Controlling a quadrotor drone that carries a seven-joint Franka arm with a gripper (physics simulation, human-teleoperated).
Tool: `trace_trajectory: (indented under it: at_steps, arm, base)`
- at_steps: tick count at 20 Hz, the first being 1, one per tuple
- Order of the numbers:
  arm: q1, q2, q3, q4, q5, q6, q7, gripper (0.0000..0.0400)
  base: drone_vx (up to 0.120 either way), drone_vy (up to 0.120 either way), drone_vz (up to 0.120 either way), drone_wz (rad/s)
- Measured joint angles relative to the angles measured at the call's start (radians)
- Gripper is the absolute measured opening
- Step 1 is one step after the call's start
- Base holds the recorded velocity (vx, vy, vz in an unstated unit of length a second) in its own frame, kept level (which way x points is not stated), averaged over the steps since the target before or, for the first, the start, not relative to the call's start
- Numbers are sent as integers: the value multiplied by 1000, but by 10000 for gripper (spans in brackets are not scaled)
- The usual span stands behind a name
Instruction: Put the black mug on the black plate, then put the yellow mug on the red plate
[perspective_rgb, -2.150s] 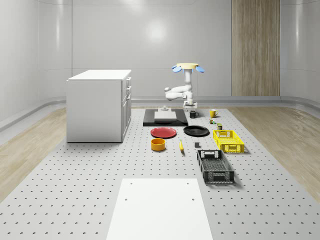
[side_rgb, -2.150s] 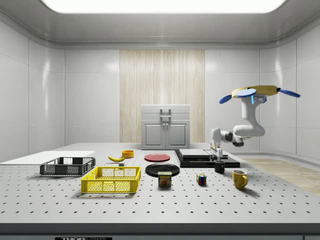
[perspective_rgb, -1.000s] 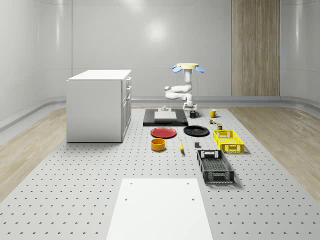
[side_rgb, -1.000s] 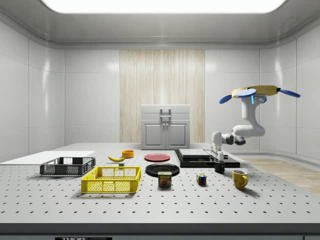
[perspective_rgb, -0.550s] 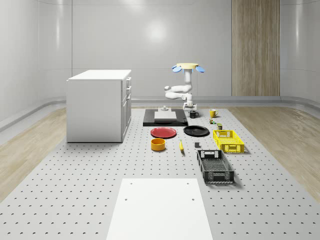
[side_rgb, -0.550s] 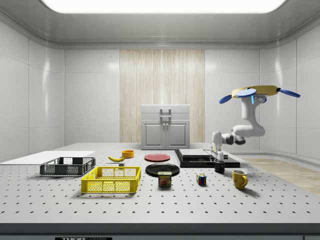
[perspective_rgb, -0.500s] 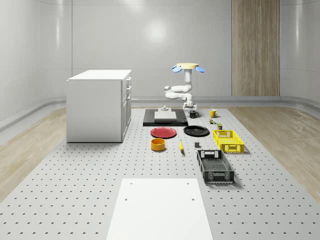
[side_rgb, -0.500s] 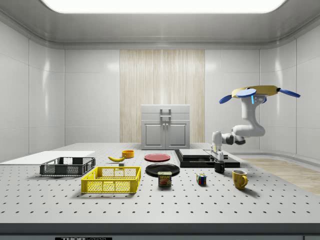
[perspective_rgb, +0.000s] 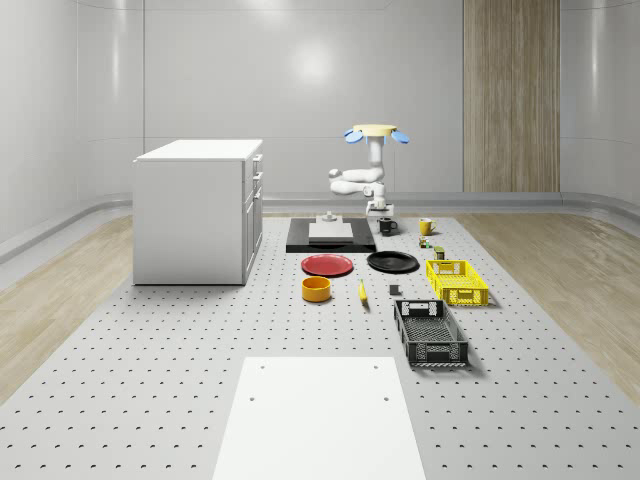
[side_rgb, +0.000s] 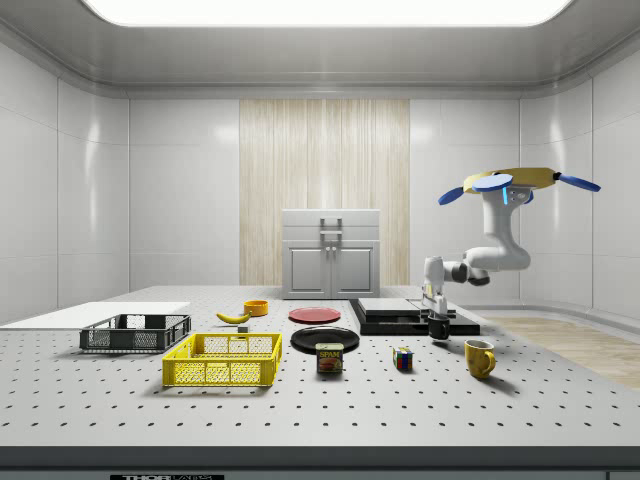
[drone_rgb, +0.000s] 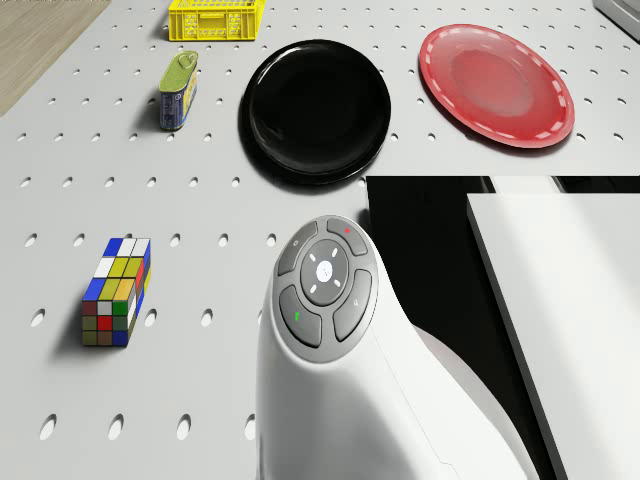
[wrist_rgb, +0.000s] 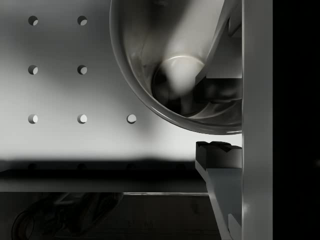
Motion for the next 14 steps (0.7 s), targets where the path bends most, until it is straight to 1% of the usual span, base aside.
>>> trace_trajectory:
  at_steps: [5,9,14]
  arm:
    - [-3,-6,34,-5,35,-3,6,110]
    - [-6,-13,46,-6,48,1,9,110]
    - [-9,-23,53,-6,57,9,11,110]
  base:
    - [8,0,120,0]
    - [120,0,120,0]
    - [120,0,8,0]
